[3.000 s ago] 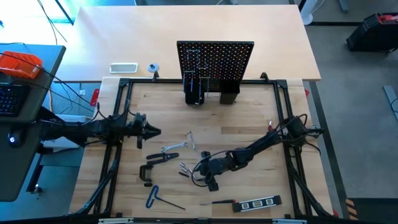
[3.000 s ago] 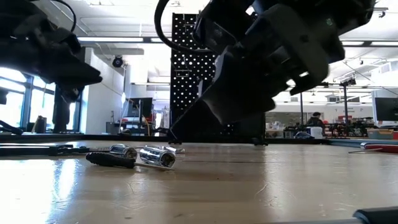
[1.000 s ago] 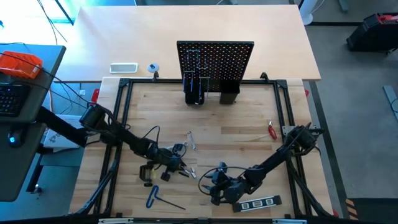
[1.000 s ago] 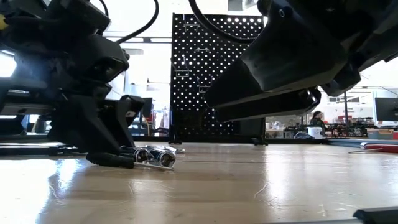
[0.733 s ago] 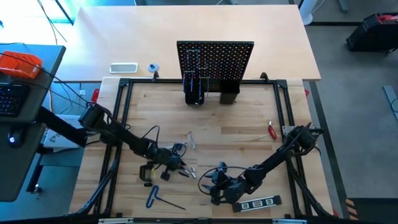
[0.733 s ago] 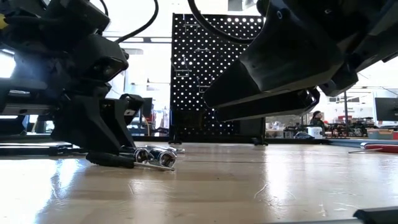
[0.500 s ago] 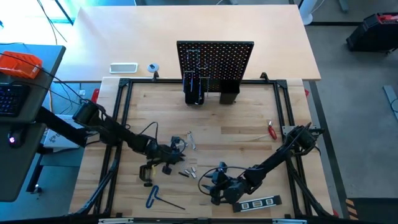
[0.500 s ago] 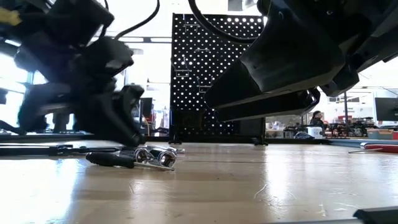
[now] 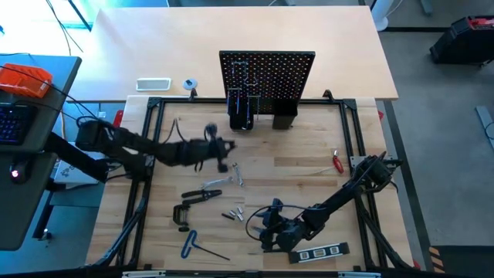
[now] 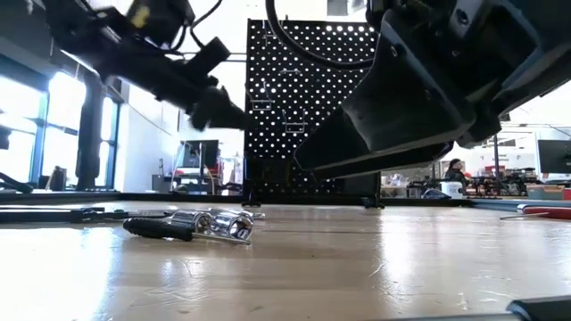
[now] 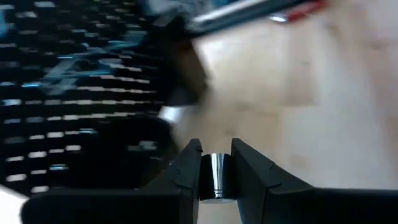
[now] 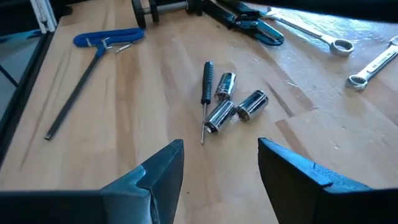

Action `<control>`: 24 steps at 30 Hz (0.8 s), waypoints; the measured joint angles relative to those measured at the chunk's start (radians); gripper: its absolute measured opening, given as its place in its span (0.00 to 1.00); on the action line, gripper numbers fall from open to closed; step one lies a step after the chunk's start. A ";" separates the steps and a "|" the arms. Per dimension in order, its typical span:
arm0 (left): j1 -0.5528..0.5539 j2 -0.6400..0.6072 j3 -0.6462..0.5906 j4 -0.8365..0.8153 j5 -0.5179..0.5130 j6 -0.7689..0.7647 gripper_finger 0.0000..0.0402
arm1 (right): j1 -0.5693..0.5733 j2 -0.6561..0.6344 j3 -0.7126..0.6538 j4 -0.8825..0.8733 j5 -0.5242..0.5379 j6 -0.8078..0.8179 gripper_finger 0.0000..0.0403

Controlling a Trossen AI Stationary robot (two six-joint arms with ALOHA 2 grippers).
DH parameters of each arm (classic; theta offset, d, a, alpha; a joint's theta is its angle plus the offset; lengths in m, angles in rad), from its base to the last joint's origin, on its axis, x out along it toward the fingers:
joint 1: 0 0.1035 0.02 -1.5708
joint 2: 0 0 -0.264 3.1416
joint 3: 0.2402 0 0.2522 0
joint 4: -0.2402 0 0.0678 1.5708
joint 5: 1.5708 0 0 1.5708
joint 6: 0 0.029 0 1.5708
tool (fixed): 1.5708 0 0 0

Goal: Hang tools onto peg board
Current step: Put the socket into the left bin on the pegboard

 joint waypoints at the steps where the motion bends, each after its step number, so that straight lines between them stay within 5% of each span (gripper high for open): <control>1: 0.036 0.002 0.000 0.024 0.010 0.004 0.13 | 0.000 0.000 0.000 0.002 0.002 -0.007 0.50; 10: 0.241 0.112 0.122 0.022 0.140 0.064 0.13 | -0.002 0.000 0.000 0.002 0.023 -0.024 0.50; 18: 0.269 0.287 0.273 -0.137 0.046 0.082 0.23 | -0.007 0.000 0.000 0.003 0.025 -0.022 0.50; 24: 0.261 0.300 0.282 -0.129 0.024 0.066 0.32 | -0.007 0.000 0.000 -0.003 0.024 -0.007 0.50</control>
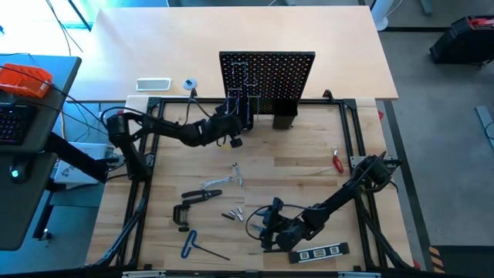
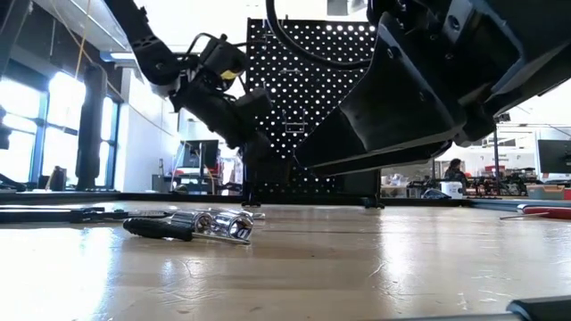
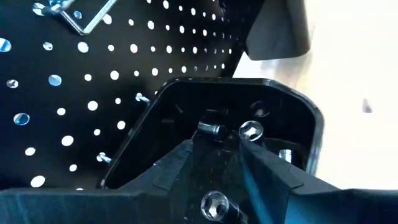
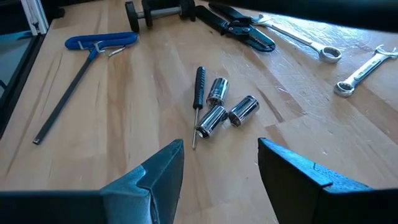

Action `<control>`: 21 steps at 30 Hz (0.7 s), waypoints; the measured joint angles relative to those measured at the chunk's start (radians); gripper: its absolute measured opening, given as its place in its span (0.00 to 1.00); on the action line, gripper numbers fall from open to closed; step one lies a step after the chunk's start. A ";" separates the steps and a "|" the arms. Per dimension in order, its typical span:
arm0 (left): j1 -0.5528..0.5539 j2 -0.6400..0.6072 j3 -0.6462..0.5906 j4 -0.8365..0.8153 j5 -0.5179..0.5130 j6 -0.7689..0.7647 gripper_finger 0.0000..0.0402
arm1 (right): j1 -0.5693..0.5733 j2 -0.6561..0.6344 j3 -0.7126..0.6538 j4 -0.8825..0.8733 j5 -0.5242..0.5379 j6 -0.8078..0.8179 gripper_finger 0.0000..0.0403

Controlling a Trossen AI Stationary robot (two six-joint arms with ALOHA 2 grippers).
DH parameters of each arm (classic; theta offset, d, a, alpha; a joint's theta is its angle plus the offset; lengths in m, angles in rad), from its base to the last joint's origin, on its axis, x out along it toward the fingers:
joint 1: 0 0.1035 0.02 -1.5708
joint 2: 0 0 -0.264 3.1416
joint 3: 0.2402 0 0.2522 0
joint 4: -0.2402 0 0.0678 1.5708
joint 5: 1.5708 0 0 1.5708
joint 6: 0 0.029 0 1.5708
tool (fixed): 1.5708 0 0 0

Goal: Hang tools onto peg board
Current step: Put the socket into the left bin on the pegboard

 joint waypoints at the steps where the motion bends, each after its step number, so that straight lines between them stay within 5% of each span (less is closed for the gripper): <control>1: -0.004 -0.005 -0.002 -0.003 0.000 0.000 0.32 | 0.000 0.000 0.000 0.000 0.000 0.000 0.50; 21: -0.199 -0.225 -0.003 -0.390 0.011 -0.182 0.34 | -0.001 0.000 0.000 -0.008 -0.003 -0.026 0.50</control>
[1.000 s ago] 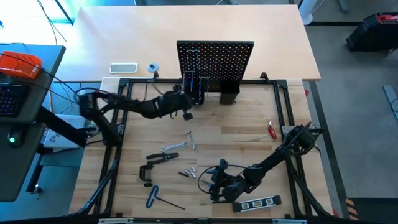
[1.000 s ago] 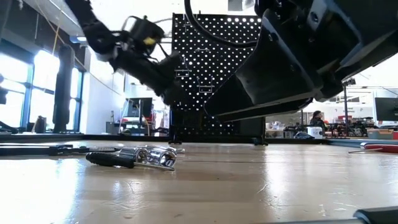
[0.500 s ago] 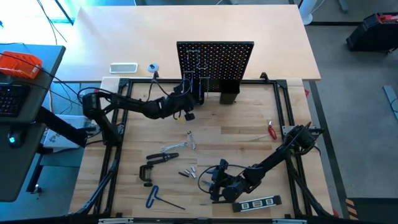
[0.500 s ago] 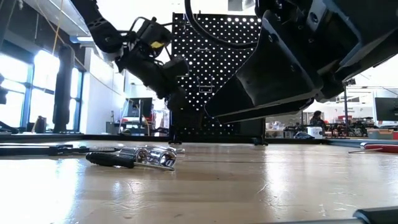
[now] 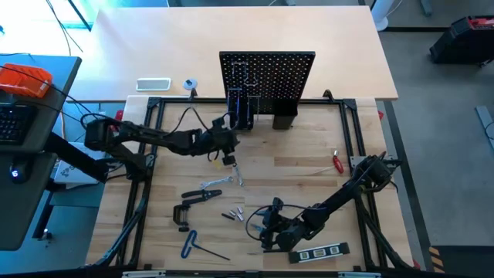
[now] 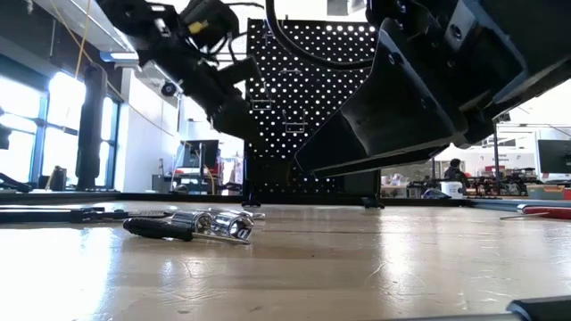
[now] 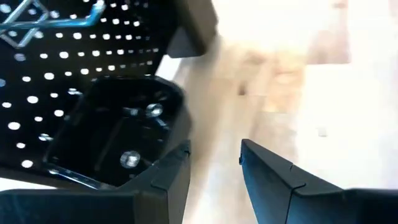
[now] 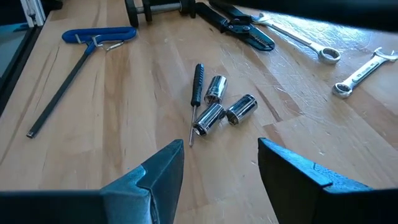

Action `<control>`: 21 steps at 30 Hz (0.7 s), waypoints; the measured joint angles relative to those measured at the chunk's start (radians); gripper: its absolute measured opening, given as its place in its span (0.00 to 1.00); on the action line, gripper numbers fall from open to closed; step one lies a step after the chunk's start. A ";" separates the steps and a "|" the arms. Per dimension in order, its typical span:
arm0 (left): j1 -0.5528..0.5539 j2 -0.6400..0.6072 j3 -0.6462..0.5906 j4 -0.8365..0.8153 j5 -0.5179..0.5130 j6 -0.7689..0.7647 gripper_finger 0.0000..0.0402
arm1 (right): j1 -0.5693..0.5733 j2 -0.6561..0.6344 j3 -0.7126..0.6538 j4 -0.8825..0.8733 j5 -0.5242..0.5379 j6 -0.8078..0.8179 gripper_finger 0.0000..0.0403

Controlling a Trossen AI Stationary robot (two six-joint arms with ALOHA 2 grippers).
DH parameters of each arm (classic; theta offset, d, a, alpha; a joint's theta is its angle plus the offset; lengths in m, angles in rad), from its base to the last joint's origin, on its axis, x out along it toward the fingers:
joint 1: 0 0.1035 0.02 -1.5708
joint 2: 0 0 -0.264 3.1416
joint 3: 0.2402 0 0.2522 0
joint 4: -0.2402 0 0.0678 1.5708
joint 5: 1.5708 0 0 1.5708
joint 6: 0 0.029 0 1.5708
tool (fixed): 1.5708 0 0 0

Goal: Hang tools onto peg board
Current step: Put the socket into the left bin on the pegboard

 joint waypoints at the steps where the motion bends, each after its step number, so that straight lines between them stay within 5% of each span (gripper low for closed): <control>1: -0.020 -0.010 0.000 -0.019 0.000 -0.018 0.34 | 0.001 0.000 0.000 -0.002 0.000 -0.001 0.50; 12: -0.295 -0.072 -0.082 -0.100 0.222 -0.179 0.32 | 0.001 0.000 0.000 -0.007 -0.007 -0.049 0.50; 17: -0.407 -0.063 -0.201 0.092 0.355 -0.205 0.32 | 0.001 0.000 0.000 -0.007 -0.011 -0.069 0.50; 21: -0.448 -0.032 -0.263 0.233 0.364 -0.214 0.32 | 0.001 0.000 0.000 -0.006 -0.011 -0.069 0.50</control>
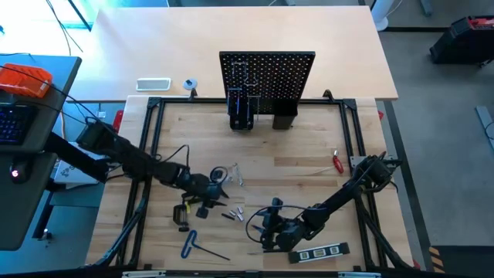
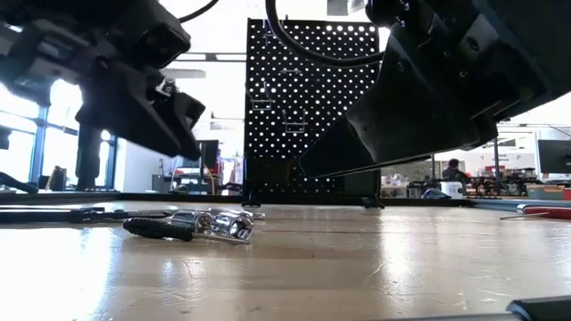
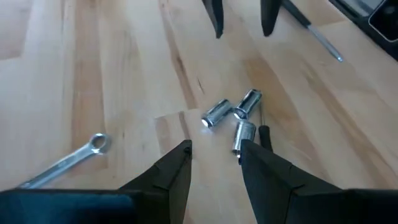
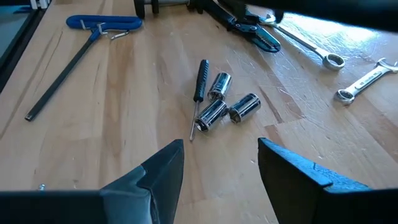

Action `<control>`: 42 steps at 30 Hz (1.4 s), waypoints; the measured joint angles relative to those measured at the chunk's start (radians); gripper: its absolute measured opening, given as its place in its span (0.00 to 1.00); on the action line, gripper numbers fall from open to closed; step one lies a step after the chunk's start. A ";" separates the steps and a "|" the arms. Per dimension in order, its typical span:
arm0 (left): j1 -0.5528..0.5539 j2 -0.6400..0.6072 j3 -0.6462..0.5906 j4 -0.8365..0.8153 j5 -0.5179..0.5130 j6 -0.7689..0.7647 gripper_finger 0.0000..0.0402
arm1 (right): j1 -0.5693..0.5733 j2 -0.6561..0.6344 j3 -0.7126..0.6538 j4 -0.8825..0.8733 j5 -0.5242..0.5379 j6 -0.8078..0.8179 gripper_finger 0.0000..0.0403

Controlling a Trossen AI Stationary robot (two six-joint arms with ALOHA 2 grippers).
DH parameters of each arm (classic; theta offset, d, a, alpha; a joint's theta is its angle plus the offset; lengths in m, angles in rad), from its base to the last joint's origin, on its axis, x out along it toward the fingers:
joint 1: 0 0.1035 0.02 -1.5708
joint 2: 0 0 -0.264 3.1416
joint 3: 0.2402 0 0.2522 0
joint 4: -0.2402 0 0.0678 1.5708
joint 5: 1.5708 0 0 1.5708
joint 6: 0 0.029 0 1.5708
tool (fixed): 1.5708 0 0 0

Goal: Hang tools onto peg board
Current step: Put the socket into the left bin on the pegboard

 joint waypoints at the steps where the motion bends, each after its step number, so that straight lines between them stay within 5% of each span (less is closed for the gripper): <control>1: -0.003 0.011 -0.002 0.011 -0.001 0.001 0.32 | 0.000 0.000 0.000 0.002 0.000 0.000 0.50; 15: -0.011 0.223 0.012 0.199 0.109 0.036 0.32 | 0.000 0.000 0.000 0.008 0.000 0.043 0.50; 30: -0.013 0.233 0.013 0.246 0.108 0.108 0.32 | -0.014 0.000 0.000 0.008 0.000 0.037 0.50; 42: -0.007 0.233 0.079 0.102 0.130 0.154 0.32 | -0.014 0.000 0.000 0.012 0.000 0.042 0.50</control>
